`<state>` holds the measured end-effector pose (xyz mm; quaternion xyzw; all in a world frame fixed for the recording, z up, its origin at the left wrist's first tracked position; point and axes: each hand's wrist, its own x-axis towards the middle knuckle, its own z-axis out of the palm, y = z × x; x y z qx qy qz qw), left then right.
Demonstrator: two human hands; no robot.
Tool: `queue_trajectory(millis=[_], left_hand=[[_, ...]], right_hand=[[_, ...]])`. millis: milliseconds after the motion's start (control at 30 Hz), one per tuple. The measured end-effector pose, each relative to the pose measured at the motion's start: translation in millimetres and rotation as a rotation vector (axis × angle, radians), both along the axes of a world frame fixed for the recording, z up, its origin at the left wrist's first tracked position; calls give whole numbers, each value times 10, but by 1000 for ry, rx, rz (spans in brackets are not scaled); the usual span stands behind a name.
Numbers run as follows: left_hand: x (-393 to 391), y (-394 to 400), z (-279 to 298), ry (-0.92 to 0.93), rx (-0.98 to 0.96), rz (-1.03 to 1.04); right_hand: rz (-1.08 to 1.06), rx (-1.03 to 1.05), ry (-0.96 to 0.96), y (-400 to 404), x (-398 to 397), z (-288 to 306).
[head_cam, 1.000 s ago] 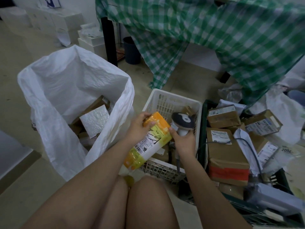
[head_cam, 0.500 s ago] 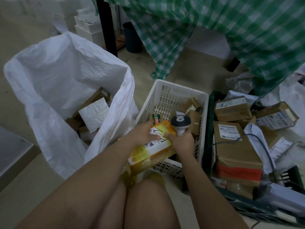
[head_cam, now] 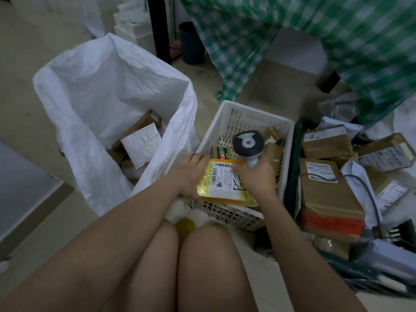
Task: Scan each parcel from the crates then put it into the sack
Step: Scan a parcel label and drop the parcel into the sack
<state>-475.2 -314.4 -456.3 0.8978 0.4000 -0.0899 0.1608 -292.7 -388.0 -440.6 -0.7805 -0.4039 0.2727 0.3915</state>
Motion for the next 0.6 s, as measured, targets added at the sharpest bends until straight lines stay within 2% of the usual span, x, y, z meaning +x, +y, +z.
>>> queue_trajectory(millis=[133, 200, 400, 600], left_hand=[[-29, 35, -55, -69, -55, 9], [-47, 35, -58, -77, -91, 33], [-34, 8, -99, -133, -184, 205], [64, 19, -153, -364, -361, 527]], right_hand=[[262, -175, -265, 126, -165, -17], [313, -297, -335, 240, -200, -11], [283, -379, -309, 350, -138, -33], [150, -364, -218, 341, -41, -41]])
